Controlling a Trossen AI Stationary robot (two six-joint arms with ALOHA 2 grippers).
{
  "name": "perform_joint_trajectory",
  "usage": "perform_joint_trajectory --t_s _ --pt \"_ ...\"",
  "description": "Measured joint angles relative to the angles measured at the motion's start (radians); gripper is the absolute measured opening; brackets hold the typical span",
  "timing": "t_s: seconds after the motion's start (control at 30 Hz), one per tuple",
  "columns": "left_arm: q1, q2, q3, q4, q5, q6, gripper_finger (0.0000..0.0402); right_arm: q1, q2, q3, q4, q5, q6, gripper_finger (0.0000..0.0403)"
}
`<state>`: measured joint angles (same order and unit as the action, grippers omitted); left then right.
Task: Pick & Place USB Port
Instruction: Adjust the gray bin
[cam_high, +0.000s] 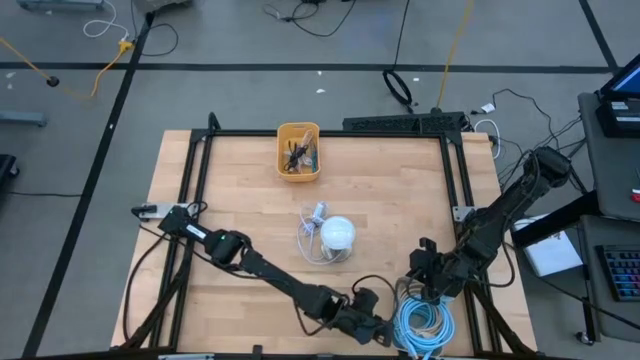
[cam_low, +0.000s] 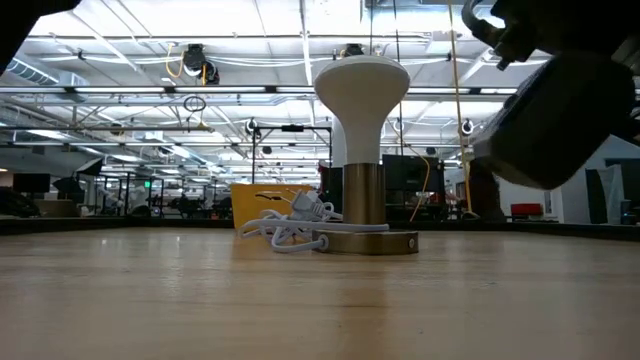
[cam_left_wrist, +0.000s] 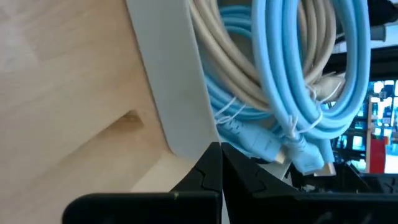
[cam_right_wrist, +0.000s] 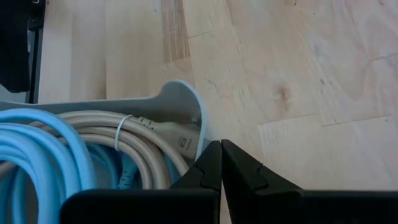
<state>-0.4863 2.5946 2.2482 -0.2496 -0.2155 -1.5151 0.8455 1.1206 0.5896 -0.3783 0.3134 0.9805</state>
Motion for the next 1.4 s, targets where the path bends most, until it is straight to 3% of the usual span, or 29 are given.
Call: perform_joint_trajectory --t_s 0.57,0.77,1.0,1.4 --pt "0.080 0.000 0.000 0.094 0.087 0.087 0.0000 0.000 -0.001 0.000 0.012 0.001 -0.004 0.0000" --pt "0.065 -0.015 -0.001 -0.042 0.058 0.107 0.0000 0.000 -0.001 0.002 0.008 -0.002 -0.005 0.0000" --pt "0.039 0.005 0.000 -0.048 0.102 0.079 0.0000 0.000 -0.002 0.002 0.008 -0.001 -0.012 0.0000" --pt "0.034 0.085 0.000 0.142 0.127 0.010 0.0000 0.000 -0.002 0.002 0.010 -0.004 -0.003 0.0000"
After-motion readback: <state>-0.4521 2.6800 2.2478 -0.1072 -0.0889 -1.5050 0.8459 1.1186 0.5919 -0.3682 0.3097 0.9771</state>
